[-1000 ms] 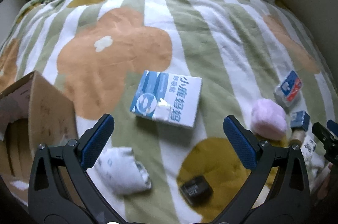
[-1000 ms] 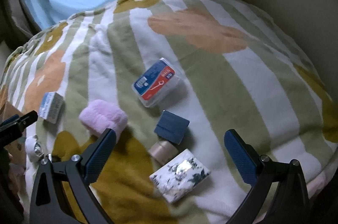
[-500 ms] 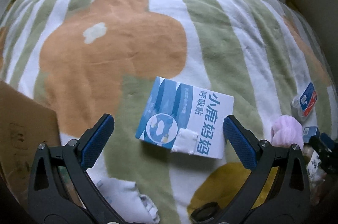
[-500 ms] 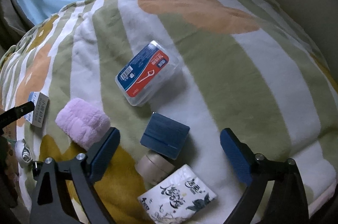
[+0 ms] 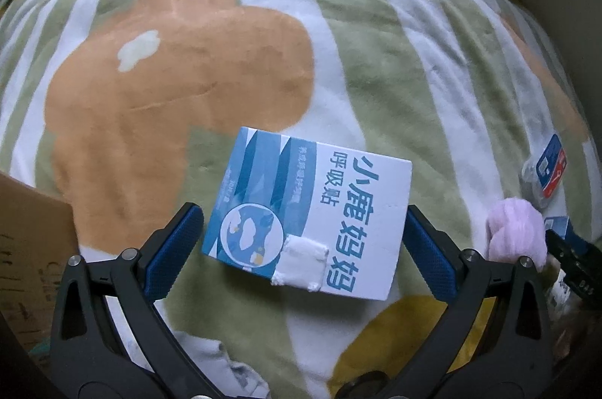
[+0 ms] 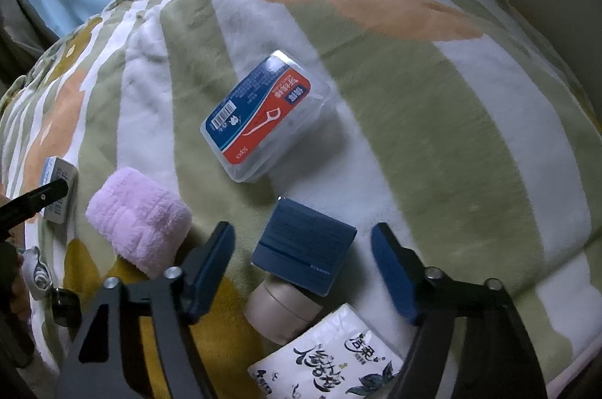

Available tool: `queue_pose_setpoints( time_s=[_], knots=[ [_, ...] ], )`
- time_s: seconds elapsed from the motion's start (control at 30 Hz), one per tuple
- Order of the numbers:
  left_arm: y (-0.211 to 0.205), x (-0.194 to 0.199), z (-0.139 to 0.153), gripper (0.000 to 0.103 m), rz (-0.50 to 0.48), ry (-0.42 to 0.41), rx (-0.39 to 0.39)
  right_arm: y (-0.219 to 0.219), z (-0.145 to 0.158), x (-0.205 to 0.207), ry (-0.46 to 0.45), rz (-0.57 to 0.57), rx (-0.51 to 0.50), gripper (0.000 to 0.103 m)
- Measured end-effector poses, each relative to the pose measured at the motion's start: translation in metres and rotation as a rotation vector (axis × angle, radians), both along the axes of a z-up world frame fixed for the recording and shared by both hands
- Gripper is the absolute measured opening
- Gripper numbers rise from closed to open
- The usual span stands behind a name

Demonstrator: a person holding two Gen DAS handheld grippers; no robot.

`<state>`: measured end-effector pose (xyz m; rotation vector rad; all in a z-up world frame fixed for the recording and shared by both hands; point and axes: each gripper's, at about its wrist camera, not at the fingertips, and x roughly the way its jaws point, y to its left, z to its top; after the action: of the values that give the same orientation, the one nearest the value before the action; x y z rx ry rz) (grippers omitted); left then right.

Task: Organize objects
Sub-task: 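Grasp the blue-and-white box with the left tool while the right tool grasps the dark blue block, then carry the blue-and-white box and dark blue block over the cardboard box with both tools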

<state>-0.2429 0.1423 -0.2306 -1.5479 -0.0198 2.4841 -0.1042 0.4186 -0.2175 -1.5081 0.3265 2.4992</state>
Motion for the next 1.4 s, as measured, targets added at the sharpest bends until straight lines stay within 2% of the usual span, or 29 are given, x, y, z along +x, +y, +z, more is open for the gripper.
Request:
queue_pose_setpoints(
  time_s=[0.03, 0.07, 0.13, 0.17, 0.43, 0.83, 1.1, 1.4],
  knots=[
    [0.0, 0.0, 0.0, 0.093, -0.007, 0.002, 0.013, 0.0, 0.0, 0.0, -0.002, -0.001, 0.001, 0.059],
    [0.0, 0.0, 0.0, 0.093, -0.011, 0.002, 0.021, 0.001, -0.001, -0.001, -0.003, -0.001, 0.004, 0.056],
    [0.0, 0.0, 0.0, 0.093, -0.016, 0.017, 0.02, 0.002, -0.001, 0.0, -0.002, 0.0, 0.001, 0.045],
    [0.0, 0.0, 0.0, 0.093, -0.017, 0.02, 0.02, 0.002, -0.001, -0.001, -0.002, 0.0, -0.004, 0.044],
    [-0.005, 0.004, 0.011, 0.093, 0.001, 0.04, 0.047, 0.003, 0.006, 0.002, 0.025, 0.003, -0.007, 0.042],
    [-0.011, 0.036, 0.065, 0.093, -0.02, 0.124, 0.073, -0.008, 0.045, 0.014, 0.104, 0.014, -0.014, 0.042],
    [-0.045, 0.076, 0.118, 0.093, 0.0, 0.215, 0.084, -0.037, 0.085, 0.029, 0.161, 0.06, 0.002, 0.042],
    [-0.103, 0.118, 0.167, 0.093, 0.07, 0.298, 0.085, -0.095, 0.124, 0.035, 0.233, 0.185, 0.016, 0.042]
  ],
)
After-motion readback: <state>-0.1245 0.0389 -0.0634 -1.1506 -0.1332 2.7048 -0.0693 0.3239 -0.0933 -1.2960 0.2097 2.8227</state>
